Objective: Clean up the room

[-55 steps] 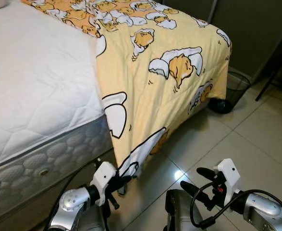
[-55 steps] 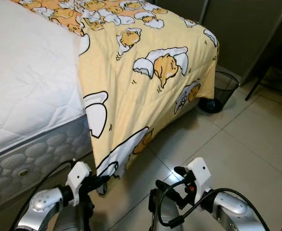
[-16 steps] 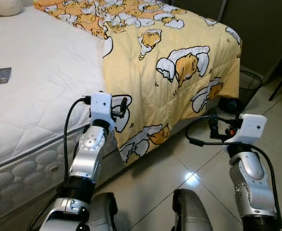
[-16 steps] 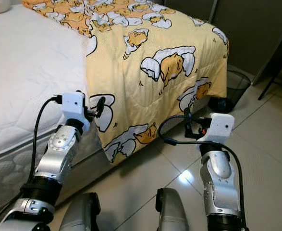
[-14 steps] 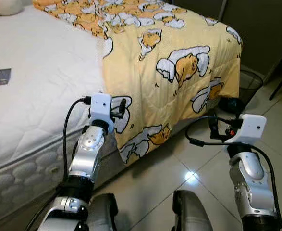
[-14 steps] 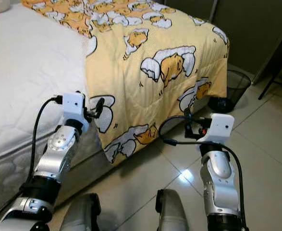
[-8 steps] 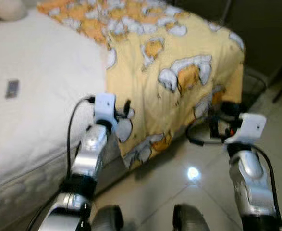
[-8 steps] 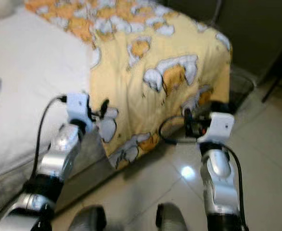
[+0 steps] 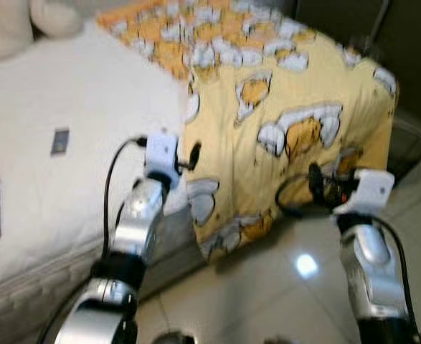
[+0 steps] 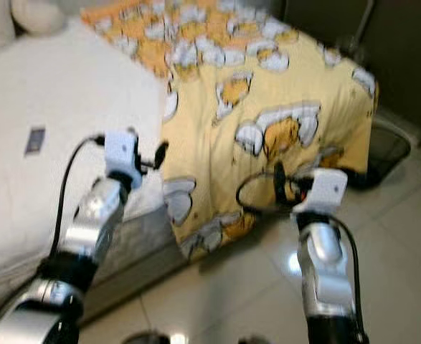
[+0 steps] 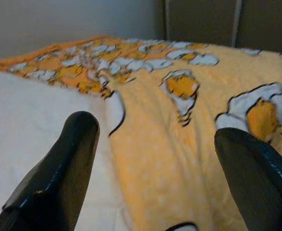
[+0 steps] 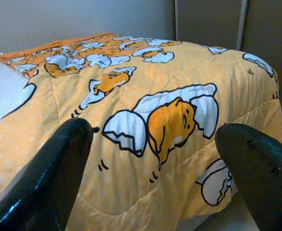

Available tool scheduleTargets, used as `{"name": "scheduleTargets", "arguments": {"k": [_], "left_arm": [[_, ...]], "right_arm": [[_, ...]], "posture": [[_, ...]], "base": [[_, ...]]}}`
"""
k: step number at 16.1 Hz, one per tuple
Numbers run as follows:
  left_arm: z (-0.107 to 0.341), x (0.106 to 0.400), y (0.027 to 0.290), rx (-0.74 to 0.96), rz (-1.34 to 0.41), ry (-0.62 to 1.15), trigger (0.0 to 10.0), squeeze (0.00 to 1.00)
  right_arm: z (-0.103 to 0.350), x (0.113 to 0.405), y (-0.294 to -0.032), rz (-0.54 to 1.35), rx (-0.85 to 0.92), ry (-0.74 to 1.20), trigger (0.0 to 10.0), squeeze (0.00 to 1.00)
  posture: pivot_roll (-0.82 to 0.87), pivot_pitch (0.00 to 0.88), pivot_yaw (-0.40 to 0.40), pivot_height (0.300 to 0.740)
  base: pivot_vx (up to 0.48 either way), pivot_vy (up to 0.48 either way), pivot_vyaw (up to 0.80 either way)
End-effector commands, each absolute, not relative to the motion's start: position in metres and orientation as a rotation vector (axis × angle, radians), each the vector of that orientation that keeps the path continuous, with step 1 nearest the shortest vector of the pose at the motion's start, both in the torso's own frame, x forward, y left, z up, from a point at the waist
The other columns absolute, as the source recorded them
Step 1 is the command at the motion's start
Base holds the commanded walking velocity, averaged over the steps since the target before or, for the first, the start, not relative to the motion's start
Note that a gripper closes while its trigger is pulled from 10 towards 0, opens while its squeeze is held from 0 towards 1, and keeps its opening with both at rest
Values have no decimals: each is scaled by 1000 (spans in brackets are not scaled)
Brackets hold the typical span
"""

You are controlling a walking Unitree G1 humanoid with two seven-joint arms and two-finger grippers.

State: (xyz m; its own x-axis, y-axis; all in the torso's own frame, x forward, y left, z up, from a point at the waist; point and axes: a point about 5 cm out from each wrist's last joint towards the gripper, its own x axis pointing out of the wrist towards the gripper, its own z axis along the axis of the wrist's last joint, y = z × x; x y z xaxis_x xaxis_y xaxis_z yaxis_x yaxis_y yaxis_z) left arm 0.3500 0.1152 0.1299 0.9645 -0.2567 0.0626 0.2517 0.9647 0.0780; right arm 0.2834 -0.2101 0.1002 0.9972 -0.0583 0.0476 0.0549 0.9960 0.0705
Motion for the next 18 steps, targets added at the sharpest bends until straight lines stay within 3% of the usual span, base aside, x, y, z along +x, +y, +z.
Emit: {"name": "scheduleTargets", "arguments": {"k": [1,12,18], "left_arm": [[130,351,115,68,-259,-69,10000,0],[127,355,111,-24,-209,-23,10000,0],[126,354,104,17,-247,-17,10000,0]], "right_arm": [[99,283,-211,-52,51,-56,10000,0],[92,281,-206,-13,6,-24,10000,0],[91,279,-208,-16,8,-17,10000,0]], "posture": [[-128,0,70,740],[-141,0,76,740],[-133,0,71,740]], "base": [[454,0,0],[475,0,0],[459,0,0]]}}
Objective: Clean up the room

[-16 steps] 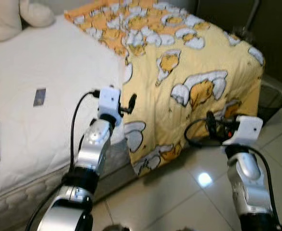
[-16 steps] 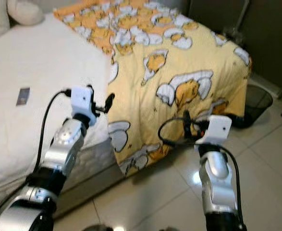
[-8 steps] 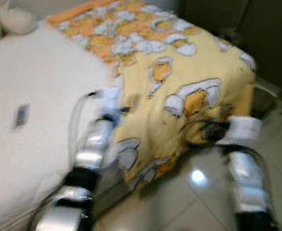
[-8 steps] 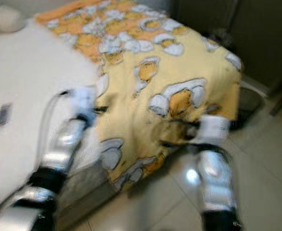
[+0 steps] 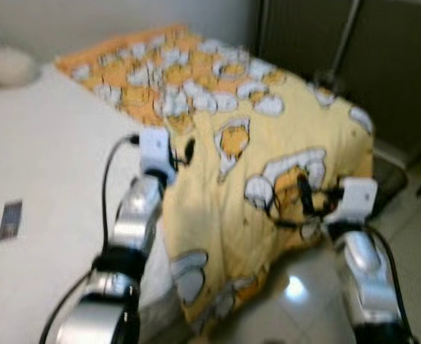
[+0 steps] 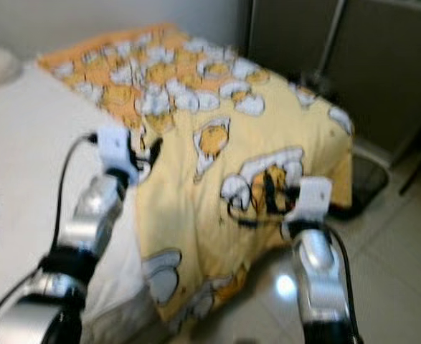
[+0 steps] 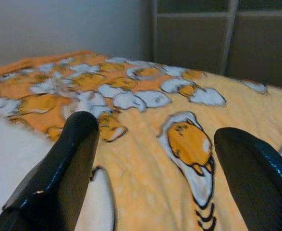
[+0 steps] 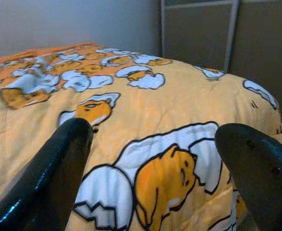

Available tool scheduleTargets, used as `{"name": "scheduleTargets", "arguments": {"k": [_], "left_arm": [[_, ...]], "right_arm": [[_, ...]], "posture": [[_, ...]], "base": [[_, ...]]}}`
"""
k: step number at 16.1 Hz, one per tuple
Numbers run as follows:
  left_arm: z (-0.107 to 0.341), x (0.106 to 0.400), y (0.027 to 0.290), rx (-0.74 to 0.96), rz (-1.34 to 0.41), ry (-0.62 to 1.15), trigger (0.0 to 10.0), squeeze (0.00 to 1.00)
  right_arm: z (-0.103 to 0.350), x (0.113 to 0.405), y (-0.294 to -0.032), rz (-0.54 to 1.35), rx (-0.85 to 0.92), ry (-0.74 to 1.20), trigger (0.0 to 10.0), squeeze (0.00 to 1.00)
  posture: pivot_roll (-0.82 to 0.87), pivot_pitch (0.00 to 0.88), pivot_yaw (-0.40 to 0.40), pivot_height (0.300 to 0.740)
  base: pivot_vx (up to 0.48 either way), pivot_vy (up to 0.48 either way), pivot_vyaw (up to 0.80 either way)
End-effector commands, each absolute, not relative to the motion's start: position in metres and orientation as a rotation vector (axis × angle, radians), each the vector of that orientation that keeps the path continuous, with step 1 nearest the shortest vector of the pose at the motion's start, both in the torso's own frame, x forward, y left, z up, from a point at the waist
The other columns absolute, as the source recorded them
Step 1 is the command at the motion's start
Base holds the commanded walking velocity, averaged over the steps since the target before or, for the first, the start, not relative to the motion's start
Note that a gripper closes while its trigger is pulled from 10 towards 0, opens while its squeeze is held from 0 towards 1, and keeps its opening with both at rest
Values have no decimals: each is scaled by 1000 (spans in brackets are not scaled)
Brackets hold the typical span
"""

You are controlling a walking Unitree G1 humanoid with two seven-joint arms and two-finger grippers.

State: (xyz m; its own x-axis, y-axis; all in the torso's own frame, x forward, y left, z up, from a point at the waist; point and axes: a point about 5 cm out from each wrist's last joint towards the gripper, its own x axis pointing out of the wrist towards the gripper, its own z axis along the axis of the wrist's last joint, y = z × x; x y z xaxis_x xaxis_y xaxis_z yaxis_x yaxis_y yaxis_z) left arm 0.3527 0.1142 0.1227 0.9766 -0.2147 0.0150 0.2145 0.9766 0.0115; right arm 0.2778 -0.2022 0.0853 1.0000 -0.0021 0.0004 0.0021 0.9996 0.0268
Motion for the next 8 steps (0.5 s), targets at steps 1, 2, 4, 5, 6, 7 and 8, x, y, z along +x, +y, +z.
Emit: {"name": "scheduleTargets", "arguments": {"k": [1,2,4,5,6,7,8], "left_arm": [[126,353,95,60,-297,-21,10000,0],[127,351,92,69,-314,-30,10000,0],[126,348,93,42,-325,-30,10000,0],[122,343,93,21,-320,-24,10000,0],[121,341,92,16,-319,-22,10000,0],[119,336,96,17,-308,-28,10000,0],[118,336,98,22,-297,-23,10000,0]], "right_arm": [[91,279,-209,-11,25,-12,10000,0],[90,280,-209,-9,27,-6,10000,0],[92,281,-207,2,12,-8,10000,0],[93,284,-204,18,13,-13,10000,0],[94,285,-203,23,13,-13,10000,0],[92,285,-198,43,16,-5,10000,0],[90,286,-196,58,15,7,10000,0]], "posture": [[-131,0,67,740],[-126,0,64,740],[-120,0,57,740],[-105,0,45,740],[-95,0,36,740],[-48,0,-3,740],[-48,0,-3,740]], "base": [[296,0,769],[0,0,681],[0,0,669],[0,-450,606],[0,-450,600],[0,-439,600],[0,-424,600]]}}
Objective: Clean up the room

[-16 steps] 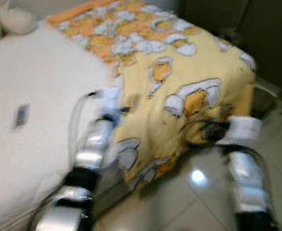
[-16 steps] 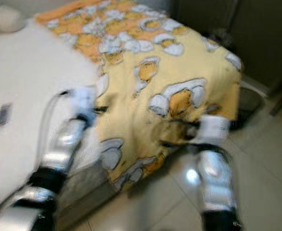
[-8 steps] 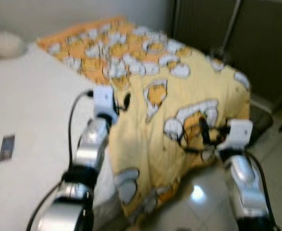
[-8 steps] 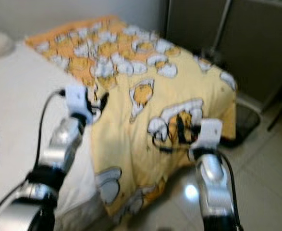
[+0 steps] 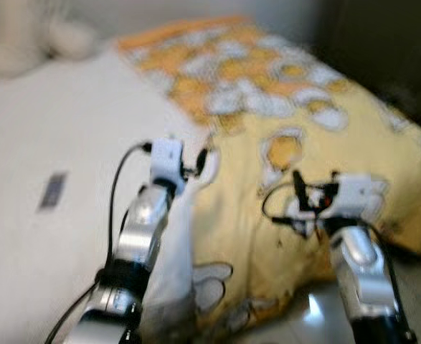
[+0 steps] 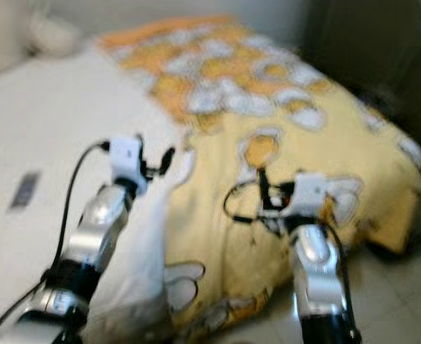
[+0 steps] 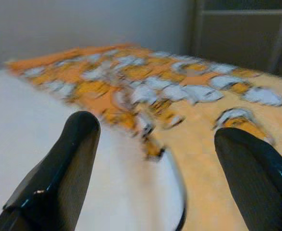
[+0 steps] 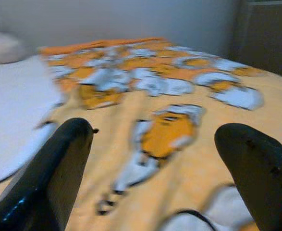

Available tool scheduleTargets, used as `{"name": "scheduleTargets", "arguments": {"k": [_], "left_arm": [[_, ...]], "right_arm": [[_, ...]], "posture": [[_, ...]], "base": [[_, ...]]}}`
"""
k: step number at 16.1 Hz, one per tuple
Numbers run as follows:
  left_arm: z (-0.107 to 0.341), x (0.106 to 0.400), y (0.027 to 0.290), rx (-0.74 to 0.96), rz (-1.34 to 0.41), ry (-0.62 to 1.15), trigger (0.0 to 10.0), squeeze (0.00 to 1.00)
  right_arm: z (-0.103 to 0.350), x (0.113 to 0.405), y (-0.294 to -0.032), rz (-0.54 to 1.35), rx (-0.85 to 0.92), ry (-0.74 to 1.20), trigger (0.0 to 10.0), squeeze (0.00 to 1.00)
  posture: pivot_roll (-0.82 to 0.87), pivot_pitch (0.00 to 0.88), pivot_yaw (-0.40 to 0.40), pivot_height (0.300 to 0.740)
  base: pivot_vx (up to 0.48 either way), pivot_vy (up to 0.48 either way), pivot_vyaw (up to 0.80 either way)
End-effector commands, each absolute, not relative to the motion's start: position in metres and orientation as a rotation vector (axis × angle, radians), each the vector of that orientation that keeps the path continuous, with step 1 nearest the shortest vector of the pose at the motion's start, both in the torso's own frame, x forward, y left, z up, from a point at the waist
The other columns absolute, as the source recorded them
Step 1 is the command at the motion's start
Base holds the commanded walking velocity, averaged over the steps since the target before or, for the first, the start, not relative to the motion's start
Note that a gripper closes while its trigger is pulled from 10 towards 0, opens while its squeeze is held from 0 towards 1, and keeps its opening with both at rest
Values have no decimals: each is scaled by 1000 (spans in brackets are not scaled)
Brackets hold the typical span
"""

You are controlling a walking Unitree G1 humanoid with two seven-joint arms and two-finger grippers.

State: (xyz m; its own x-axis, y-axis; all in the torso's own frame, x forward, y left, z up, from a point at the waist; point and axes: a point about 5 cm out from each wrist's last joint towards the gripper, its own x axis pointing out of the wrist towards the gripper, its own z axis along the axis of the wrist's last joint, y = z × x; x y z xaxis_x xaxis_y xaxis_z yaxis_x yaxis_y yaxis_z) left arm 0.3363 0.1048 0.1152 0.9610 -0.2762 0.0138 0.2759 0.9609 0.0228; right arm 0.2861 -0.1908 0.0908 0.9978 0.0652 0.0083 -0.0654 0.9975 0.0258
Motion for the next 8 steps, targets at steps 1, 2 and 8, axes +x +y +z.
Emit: {"name": "scheduleTargets", "arguments": {"k": [1,2,8], "left_arm": [[118,337,100,23,-280,-22,10000,0],[119,338,104,31,-256,-25,10000,0],[123,338,127,90,-202,-15,10000,0]], "right_arm": [[89,288,-195,63,13,12,10000,0],[88,291,-193,62,5,19,10000,0],[85,305,-167,161,37,24,10000,0]], "posture": [[-31,0,-17,740],[-16,0,-24,740],[73,0,-42,740]], "base": [[251,-405,587],[259,-401,575],[48,-148,0]]}}
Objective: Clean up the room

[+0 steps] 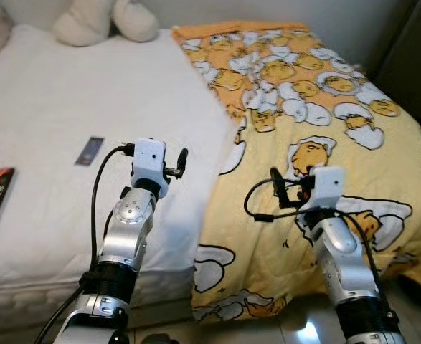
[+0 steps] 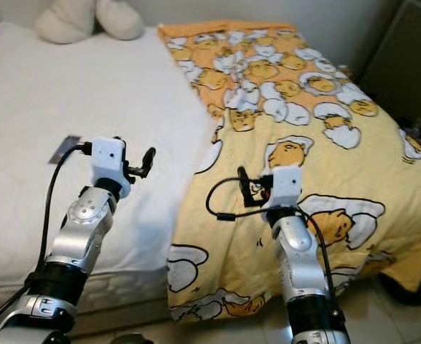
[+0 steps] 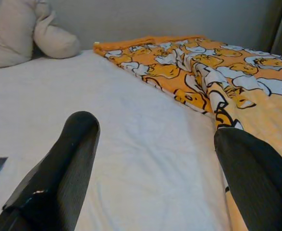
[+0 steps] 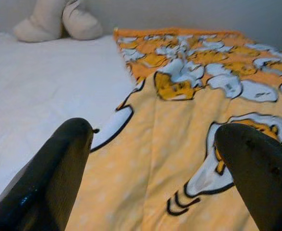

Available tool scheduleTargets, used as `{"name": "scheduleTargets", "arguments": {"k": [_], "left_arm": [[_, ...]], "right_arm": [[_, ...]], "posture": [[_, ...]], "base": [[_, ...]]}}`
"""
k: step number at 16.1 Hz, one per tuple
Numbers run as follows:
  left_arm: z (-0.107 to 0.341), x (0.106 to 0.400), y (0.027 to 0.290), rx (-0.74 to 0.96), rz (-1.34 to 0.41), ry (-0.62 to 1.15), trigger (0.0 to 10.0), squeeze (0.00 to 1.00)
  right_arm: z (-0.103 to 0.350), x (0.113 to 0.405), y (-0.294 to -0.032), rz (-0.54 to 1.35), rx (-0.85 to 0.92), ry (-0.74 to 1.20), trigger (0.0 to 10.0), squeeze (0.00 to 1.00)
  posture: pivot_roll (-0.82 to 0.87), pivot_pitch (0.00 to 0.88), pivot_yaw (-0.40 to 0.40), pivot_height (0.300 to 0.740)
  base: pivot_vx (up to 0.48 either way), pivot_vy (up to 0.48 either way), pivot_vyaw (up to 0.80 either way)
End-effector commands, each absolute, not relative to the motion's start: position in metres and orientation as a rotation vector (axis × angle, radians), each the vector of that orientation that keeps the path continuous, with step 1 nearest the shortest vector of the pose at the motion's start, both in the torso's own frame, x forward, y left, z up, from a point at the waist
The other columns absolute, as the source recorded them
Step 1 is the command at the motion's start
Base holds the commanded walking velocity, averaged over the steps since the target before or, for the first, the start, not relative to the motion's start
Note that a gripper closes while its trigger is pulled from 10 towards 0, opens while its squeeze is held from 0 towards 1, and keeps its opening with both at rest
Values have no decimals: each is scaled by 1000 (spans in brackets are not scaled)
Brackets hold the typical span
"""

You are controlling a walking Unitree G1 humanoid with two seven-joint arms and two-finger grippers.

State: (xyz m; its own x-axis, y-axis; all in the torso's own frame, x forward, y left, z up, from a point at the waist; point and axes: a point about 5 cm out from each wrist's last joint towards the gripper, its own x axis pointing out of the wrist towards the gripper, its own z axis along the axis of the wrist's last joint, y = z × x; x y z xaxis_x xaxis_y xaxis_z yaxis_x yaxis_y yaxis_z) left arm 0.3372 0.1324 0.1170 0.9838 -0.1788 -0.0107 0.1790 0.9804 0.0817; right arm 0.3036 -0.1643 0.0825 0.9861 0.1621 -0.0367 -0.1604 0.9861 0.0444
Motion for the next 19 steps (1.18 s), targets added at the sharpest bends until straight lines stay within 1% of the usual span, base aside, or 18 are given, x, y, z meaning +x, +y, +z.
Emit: {"name": "scheduleTargets", "arguments": {"k": [1,4,8,10,12,14,16,19], "left_arm": [[124,338,128,84,-195,-15,10000,0],[124,338,131,78,-179,-6,10000,0],[121,342,121,46,-193,19,10000,0],[122,347,126,24,-166,35,10000,0],[121,351,133,39,-125,46,10000,0],[123,358,140,107,-63,48,10000,0],[127,360,140,49,-79,25,10000,0],[130,361,139,16,-86,11,10000,0]], "right_arm": [[85,306,-164,169,41,25,10000,0],[84,308,-154,208,38,30,10000,0],[83,306,-156,212,33,28,10000,0],[81,304,-155,213,31,33,10000,0],[80,304,-153,215,30,33,10000,0],[79,302,-154,213,29,34,10000,0],[78,300,-153,219,24,36,10000,0],[80,299,-151,245,22,28,10000,0]], "posture": [[81,0,-45,740],[78,0,-59,740],[46,0,-54,740],[35,0,-47,740],[27,0,-39,740],[21,0,-37,740],[13,0,-34,740],[13,0,-27,740]], "base": [[296,-375,0],[315,-359,0],[315,-360,0],[324,-351,0],[343,-332,0],[0,0,0],[0,0,0],[406,0,0]]}}
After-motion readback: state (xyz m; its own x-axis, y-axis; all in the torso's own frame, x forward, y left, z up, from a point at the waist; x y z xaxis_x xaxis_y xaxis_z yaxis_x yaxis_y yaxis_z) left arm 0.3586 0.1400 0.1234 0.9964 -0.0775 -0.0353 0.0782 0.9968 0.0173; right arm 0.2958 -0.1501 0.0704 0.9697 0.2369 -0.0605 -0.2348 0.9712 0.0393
